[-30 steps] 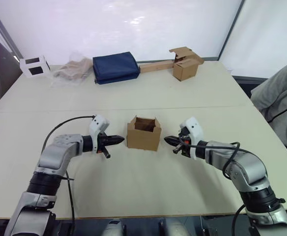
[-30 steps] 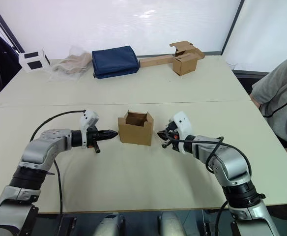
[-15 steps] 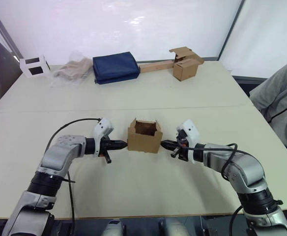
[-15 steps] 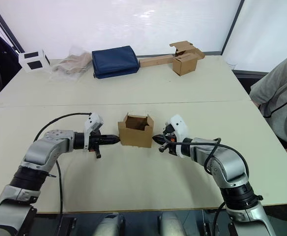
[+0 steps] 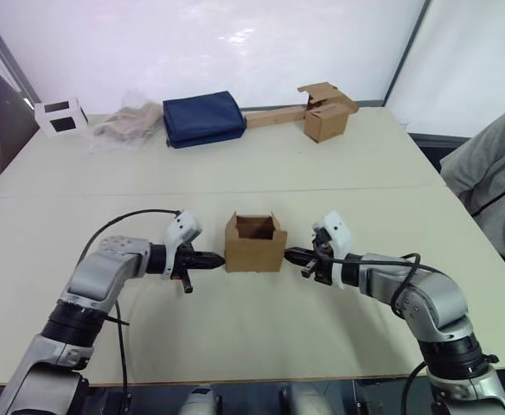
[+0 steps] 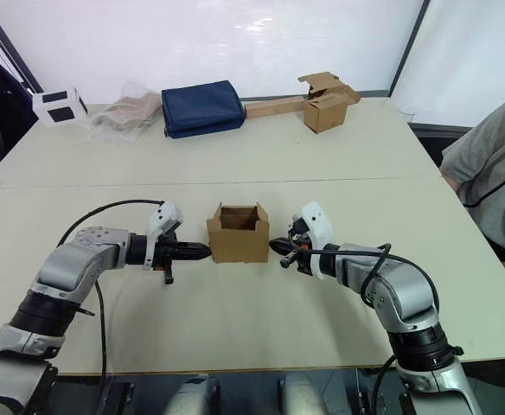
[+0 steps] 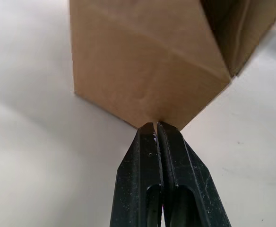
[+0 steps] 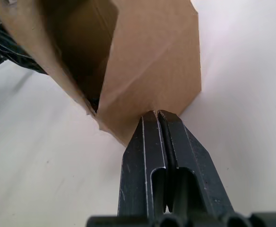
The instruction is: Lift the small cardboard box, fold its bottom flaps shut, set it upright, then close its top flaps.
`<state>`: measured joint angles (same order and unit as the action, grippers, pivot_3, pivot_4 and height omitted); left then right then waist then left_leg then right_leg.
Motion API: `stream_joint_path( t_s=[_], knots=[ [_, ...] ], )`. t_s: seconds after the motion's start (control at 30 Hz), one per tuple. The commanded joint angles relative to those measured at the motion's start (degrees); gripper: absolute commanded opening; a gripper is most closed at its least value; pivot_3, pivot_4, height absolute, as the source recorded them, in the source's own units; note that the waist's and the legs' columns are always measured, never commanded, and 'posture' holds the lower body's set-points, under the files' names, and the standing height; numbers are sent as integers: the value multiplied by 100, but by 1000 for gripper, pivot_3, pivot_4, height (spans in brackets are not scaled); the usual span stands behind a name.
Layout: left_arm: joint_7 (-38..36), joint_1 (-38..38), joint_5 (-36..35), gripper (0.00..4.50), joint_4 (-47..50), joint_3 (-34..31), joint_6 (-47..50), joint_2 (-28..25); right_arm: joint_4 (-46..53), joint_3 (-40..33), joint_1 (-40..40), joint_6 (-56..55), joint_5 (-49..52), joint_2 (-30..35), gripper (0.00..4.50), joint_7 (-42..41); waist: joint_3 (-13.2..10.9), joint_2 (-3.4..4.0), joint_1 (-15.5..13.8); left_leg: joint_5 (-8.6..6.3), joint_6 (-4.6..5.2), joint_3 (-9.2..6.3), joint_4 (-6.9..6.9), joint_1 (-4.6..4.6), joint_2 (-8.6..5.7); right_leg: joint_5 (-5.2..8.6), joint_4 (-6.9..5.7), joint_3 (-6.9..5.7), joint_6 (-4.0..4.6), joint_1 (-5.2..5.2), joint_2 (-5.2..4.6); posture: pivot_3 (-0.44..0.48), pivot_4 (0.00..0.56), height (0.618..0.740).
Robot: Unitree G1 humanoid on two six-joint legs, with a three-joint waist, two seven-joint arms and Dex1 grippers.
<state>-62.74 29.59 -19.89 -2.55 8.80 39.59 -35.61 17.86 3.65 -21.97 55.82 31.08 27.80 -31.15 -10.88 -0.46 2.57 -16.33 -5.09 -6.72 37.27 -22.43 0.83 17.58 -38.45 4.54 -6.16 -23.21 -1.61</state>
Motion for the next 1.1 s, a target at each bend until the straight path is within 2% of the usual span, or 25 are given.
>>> stream_joint_path(
  t_s=[0.03,0.47,0.7,0.9,1.1],
  knots=[
    [-38,149,-36,66,63,21,-80,50,78,90,-57,-122,1,-93,0,-77,0,0,0,0,0,0,0,0,0,0,0,0,0,0,0,0,150,740],
    [-185,201,86,66,-118,-37,-248,-144,-191,185,-67,-355,-479,168,0,-124,0,0,0,0,0,0,0,0,0,0,0,0,0,0,0,0,150,740],
    [-440,110,-82,66,-80,-293,-508,-444,-539,-185,-222,-1158,-722,214,0,-186,0,0,1,0,0,0,-1,0,0,0,0,0,0,0,0,0,150,740],
    [-283,559,-528,66,-184,-878,-433,-297,-460,-636,-409,-1545,-264,-47,0,-482,0,0,-4,0,0,-1,-1,0,1,0,0,-2,0,0,0,0,150,740],
    [-183,788,-754,66,-110,-959,-235,-136,-496,-510,-470,-1650,-148,-149,0,-708,0,1,10,0,0,0,-1,1,0,0,2,-3,0,3,-1,0,150,740]
  ],
)
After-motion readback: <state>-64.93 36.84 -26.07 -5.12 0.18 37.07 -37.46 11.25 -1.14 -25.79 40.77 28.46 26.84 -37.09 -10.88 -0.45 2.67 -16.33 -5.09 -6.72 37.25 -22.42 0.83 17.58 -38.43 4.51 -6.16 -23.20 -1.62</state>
